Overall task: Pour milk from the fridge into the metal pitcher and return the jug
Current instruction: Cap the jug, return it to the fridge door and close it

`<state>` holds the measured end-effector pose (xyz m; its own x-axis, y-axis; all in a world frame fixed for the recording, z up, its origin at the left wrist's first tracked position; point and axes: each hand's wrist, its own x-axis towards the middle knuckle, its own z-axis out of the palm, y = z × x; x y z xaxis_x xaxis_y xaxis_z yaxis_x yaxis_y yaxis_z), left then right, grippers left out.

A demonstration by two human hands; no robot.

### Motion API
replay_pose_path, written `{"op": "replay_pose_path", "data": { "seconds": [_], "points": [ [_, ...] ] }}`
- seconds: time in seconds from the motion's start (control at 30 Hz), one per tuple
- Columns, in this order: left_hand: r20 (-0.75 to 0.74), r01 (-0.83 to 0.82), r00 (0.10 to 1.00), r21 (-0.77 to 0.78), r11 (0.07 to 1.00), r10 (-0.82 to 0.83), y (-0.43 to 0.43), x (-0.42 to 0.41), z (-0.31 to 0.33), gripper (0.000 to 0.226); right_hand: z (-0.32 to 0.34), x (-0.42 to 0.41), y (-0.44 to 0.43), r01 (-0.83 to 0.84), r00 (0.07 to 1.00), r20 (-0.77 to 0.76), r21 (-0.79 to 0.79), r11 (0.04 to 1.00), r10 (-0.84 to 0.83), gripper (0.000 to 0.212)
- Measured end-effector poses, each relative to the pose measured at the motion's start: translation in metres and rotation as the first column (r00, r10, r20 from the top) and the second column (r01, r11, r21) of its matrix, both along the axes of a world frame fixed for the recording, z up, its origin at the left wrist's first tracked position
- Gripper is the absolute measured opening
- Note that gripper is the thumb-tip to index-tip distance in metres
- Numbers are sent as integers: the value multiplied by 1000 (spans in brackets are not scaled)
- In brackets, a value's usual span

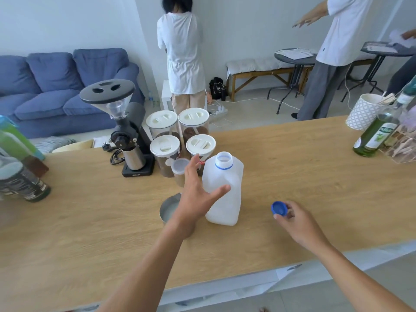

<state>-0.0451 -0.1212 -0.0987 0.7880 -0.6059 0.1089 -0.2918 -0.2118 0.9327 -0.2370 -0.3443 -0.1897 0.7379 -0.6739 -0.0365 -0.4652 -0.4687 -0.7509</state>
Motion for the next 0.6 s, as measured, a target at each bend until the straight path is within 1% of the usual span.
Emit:
{"op": "replay_pose_path", "data": {
  "seconds": [0.07, 0.13, 0.23, 0.3, 0.37, 0.5, 0.6],
  "points": [
    [-39, 68, 997, 11, 998, -67, -11, 8, 1, 117, 32, 16, 0, -13, 994, 112, -22, 1000, 15, 35],
    [-52, 138, 989, 39, 990, -136, -18, 16, 3, 116, 65, 29, 1, -54, 977, 200, -81, 995, 69, 40],
    [-76, 195, 979, 73, 978, -189, -20, 26, 6, 99, 109, 46, 8, -157, 954, 234, -149, 976, 189, 45],
    [-86, 206, 976, 56, 977, -201, -20, 28, 4, 86, 130, 56, 13, -215, 940, 224, -194, 957, 257, 47],
    [-88, 198, 977, 23, 980, -196, -17, 26, 0, 81, 144, 64, 17, -273, 929, 177, -258, 927, 324, 49],
    [-95, 196, 976, -19, 980, -197, -11, 18, -8, 88, 158, 79, 23, -396, 892, 79, -340, 853, 446, 52],
    [-119, 197, 973, -32, 980, -199, -8, 10, -11, 89, 167, 87, 30, -472, 863, 12, -336, 815, 505, 53]
  ]
}}
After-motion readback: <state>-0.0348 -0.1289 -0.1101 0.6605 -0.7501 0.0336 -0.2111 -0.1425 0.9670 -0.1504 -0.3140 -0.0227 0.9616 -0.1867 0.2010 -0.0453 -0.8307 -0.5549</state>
